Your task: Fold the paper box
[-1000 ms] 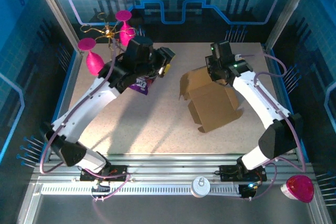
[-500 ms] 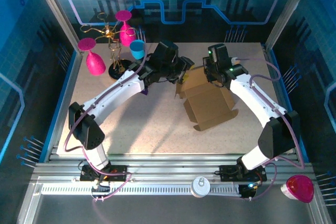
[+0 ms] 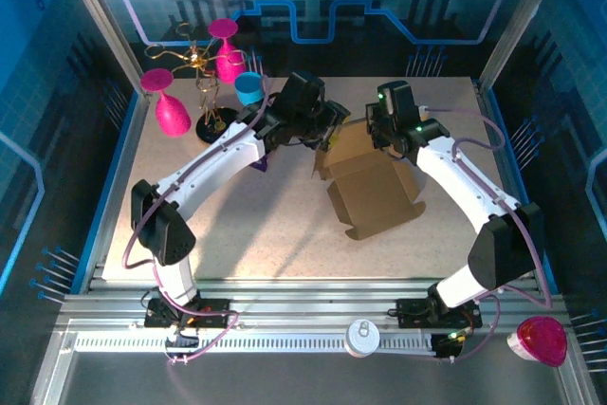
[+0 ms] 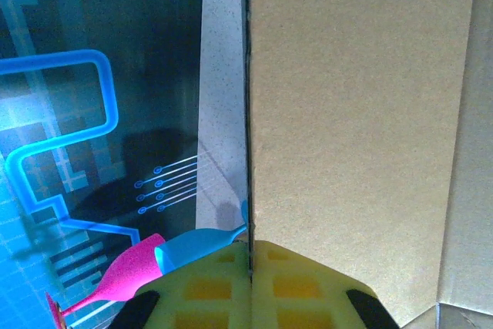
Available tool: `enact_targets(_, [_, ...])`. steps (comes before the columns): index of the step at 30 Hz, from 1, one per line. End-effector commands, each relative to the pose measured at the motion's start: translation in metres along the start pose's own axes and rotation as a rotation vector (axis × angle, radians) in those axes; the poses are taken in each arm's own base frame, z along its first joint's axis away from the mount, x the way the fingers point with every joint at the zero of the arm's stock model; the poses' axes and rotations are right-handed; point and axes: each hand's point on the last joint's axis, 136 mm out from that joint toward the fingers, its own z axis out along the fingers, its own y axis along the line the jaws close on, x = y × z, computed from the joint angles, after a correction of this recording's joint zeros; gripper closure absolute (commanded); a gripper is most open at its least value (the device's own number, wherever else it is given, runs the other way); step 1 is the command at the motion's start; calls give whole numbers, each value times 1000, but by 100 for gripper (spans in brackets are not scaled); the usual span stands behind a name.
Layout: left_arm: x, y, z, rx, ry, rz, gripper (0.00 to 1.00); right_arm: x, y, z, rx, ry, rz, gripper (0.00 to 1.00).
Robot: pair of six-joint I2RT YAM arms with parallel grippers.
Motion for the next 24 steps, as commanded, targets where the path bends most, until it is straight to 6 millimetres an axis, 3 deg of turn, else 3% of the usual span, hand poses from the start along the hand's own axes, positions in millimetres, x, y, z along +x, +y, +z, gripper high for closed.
enact_targets(1, [-12, -2, 0, -21, -36, 28, 45, -2, 8, -9, -37, 7, 34, 100])
enact_targets(15, [-14, 3, 20, -54, -19, 34, 48, 4, 6, -12, -50, 37, 52, 100])
enact_targets(24, [-17, 9, 23, -74, -26, 28, 70, 7, 6, -17, -65, 47, 63, 100])
